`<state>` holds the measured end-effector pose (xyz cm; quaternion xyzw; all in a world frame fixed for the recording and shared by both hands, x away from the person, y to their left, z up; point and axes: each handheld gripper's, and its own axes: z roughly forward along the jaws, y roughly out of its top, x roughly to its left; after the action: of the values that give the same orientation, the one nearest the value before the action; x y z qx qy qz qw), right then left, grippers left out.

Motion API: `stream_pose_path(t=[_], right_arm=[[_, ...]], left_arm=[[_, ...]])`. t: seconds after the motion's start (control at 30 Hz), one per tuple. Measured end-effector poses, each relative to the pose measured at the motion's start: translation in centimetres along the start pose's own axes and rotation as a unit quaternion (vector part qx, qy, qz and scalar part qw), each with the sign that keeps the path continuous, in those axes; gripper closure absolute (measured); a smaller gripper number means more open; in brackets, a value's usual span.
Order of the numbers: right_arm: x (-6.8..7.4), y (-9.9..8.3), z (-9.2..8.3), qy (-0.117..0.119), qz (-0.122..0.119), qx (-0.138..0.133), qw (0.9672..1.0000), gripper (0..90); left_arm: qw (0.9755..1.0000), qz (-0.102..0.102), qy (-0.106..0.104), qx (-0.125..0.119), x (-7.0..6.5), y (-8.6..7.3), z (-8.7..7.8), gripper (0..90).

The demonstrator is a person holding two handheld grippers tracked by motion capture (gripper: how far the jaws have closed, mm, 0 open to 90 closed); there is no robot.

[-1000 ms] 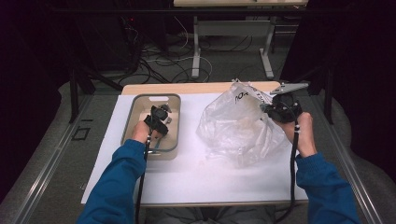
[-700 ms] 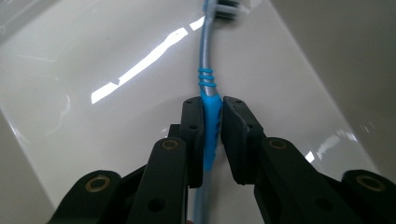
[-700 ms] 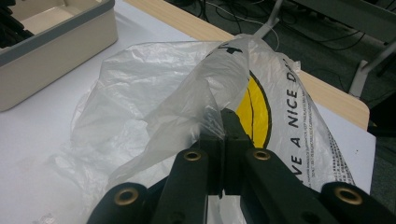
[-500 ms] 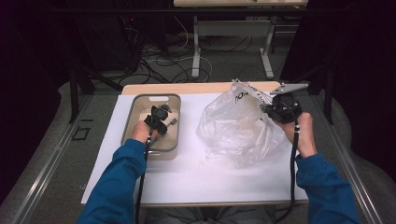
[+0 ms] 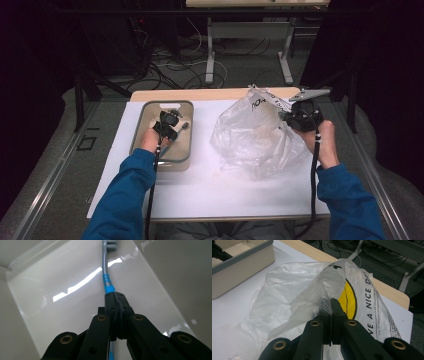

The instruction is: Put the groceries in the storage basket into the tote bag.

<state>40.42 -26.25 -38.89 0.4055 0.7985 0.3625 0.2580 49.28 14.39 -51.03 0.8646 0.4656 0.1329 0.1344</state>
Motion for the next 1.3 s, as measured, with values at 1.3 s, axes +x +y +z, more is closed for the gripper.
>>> stream_pose_path(t=[1.3], right_arm=[[-0.2,-0.1,-0.3,0.001,-0.001,0.0,1.0,90.0]], left_arm=[[0.9994,0.0,0.035,0.0,1.4,0.7,2.1,80.6]])
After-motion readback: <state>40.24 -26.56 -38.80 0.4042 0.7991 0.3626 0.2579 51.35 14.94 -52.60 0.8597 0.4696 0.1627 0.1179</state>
